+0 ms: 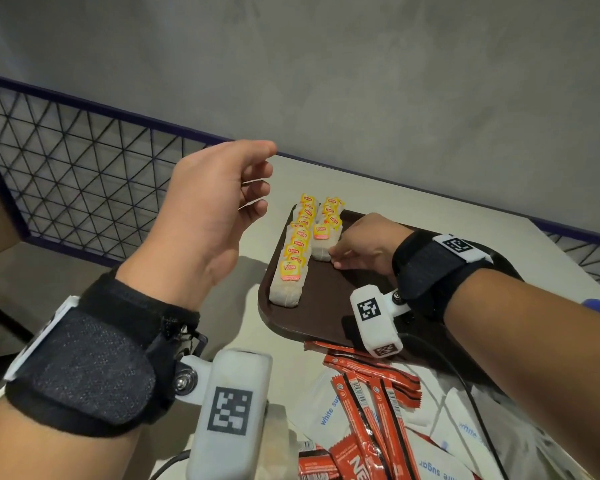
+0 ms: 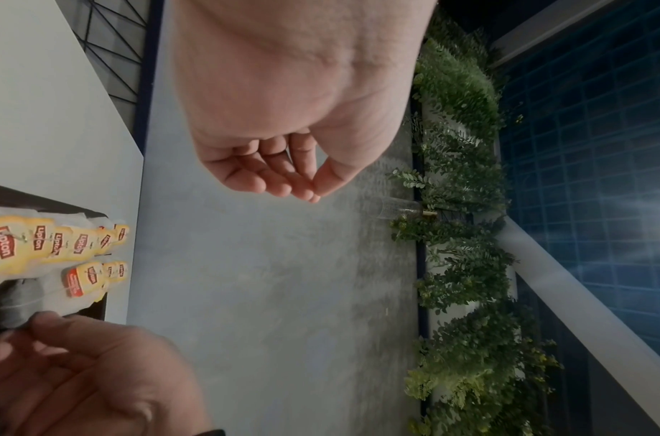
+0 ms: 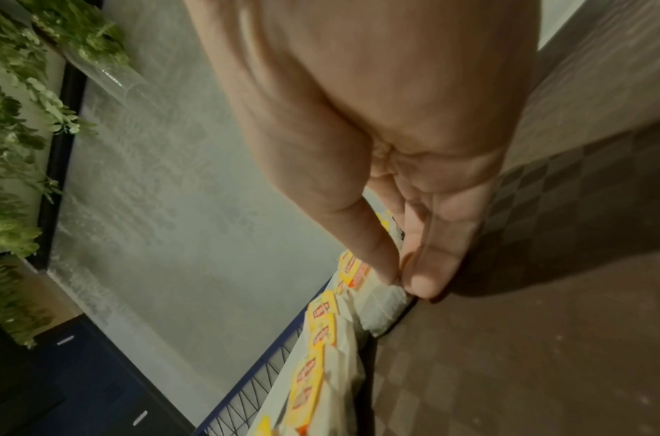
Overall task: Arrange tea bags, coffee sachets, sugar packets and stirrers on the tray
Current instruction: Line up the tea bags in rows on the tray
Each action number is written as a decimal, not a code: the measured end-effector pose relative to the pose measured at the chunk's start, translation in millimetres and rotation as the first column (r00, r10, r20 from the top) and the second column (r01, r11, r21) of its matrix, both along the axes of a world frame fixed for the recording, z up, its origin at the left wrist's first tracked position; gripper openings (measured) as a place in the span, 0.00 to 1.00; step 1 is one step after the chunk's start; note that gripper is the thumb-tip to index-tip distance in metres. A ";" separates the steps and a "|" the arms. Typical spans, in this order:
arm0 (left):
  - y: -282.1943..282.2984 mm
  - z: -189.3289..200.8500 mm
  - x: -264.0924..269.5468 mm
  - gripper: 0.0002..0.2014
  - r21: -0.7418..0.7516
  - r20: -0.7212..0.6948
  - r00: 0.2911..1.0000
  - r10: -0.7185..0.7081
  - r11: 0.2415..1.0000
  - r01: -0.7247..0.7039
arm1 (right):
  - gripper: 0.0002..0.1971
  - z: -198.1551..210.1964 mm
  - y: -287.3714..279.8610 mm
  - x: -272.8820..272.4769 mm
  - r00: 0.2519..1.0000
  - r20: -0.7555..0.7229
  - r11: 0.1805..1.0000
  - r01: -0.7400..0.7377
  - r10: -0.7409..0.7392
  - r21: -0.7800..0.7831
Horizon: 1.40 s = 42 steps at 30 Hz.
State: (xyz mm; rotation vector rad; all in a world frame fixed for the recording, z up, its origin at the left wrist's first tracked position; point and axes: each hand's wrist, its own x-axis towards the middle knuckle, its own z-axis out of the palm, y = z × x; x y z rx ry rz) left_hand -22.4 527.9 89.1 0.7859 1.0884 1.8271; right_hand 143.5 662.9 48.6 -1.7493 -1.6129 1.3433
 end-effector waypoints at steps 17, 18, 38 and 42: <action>-1.8 -0.4 -0.8 0.03 -0.031 -0.042 0.999 -0.027 0.999 0.026 | 0.06 23.4 -28.4 0.7 0.977 0.192 0.955 -0.145 0.096 0.258; -2.2 0.1 -2.3 0.03 -0.023 -0.046 0.999 -0.025 0.999 0.024 | 0.07 30.3 -42.8 2.8 0.943 0.284 0.914 -0.260 0.172 0.310; 0.4 -10.2 -28.4 0.12 0.040 0.072 0.995 0.066 0.997 -0.069 | 0.17 17.8 -220.2 15.2 0.210 0.767 0.224 -0.970 0.606 0.089; -3.0 -5.3 -24.6 0.09 0.029 -0.014 0.999 0.043 0.999 -0.042 | 0.18 17.4 -209.8 25.7 0.352 0.625 0.321 -0.932 0.697 0.167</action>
